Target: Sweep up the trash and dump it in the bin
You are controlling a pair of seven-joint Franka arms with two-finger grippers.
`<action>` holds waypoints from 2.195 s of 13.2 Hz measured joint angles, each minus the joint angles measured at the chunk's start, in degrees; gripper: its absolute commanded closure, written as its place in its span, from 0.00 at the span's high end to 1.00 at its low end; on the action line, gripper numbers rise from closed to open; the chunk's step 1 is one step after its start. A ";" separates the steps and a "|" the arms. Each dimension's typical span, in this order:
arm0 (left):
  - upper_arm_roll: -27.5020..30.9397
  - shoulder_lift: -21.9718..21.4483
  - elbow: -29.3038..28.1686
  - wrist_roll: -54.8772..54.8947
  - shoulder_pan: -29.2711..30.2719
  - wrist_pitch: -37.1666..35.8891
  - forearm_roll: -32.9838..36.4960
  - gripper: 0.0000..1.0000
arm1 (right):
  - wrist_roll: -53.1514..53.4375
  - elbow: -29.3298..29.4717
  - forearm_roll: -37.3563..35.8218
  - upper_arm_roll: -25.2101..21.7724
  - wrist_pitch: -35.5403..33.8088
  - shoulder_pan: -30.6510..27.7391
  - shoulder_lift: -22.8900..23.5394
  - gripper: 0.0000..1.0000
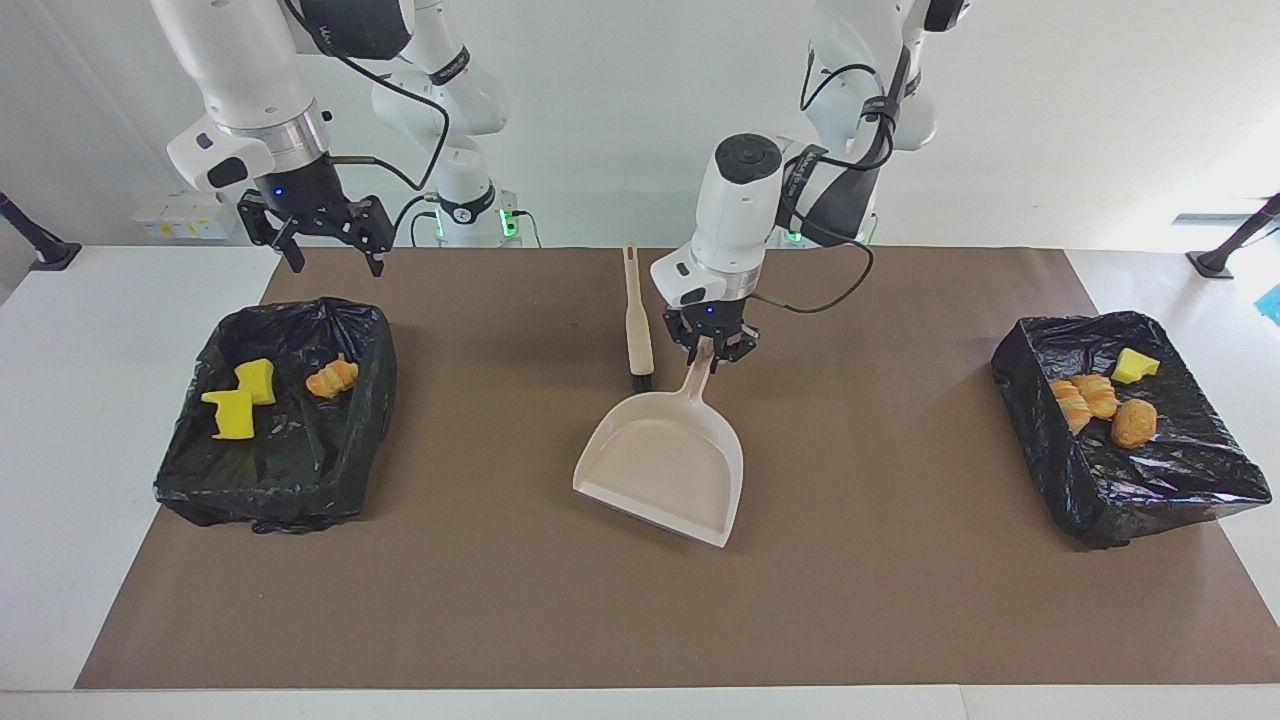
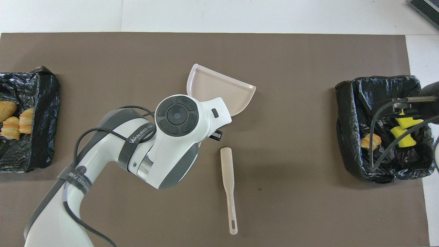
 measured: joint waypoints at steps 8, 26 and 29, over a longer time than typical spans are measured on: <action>0.53 10.26 6.29 -14.09 -3.22 6.49 6.77 1.00 | 0.00 0.00 0.00 -0.11 -0.01 0.01 0.05 1.00; 2.03 -6.56 8.07 10.38 23.54 -13.53 3.60 1.00 | 0.00 0.08 0.00 -7.19 -0.01 6.11 0.15 1.00; 2.21 -11.17 8.06 11.77 25.61 -18.85 3.60 1.00 | 0.00 0.08 0.00 -7.19 -0.01 6.11 0.15 1.00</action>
